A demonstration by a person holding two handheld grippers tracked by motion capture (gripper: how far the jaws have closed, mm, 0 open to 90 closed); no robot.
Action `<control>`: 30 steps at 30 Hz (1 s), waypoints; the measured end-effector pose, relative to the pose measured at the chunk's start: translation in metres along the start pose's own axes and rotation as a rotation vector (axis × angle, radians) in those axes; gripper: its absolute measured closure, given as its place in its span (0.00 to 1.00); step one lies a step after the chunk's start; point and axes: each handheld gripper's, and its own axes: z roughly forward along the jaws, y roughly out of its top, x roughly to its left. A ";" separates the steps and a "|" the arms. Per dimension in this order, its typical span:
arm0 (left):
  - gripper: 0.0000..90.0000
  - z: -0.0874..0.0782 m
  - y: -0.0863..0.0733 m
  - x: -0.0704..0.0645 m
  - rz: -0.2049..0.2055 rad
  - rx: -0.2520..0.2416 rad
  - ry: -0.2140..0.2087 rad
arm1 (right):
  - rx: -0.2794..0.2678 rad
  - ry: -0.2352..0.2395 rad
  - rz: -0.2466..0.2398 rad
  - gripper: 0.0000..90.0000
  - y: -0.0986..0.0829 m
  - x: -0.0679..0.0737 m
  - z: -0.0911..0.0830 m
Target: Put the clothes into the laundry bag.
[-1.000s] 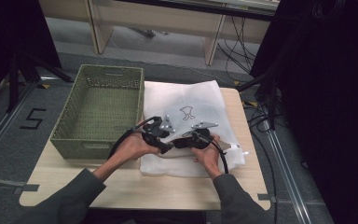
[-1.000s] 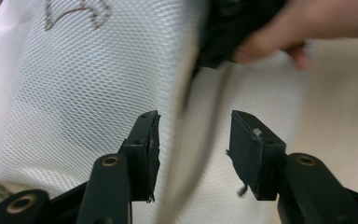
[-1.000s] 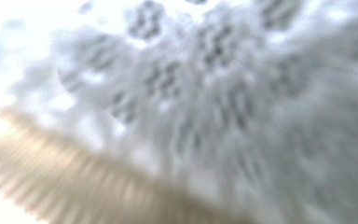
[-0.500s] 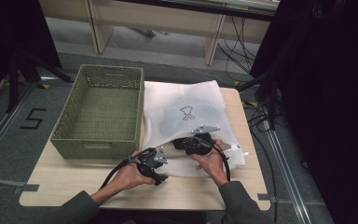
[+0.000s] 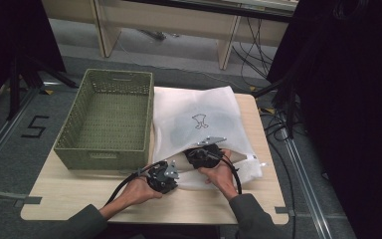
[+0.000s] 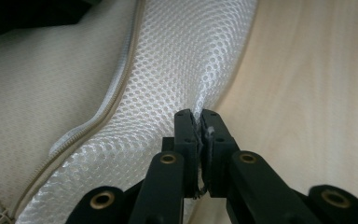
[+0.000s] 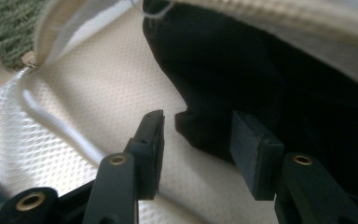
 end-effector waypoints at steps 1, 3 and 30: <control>0.96 0.000 0.000 -0.001 -0.005 0.001 -0.009 | 0.035 0.008 0.003 0.64 0.001 0.000 -0.002; 0.96 -0.001 -0.001 -0.003 0.002 0.001 -0.014 | 0.050 0.012 0.020 0.66 0.001 0.001 -0.002; 0.95 -0.009 -0.010 -0.016 0.016 0.010 -0.046 | 0.017 -0.167 -0.118 0.98 0.031 -0.024 0.033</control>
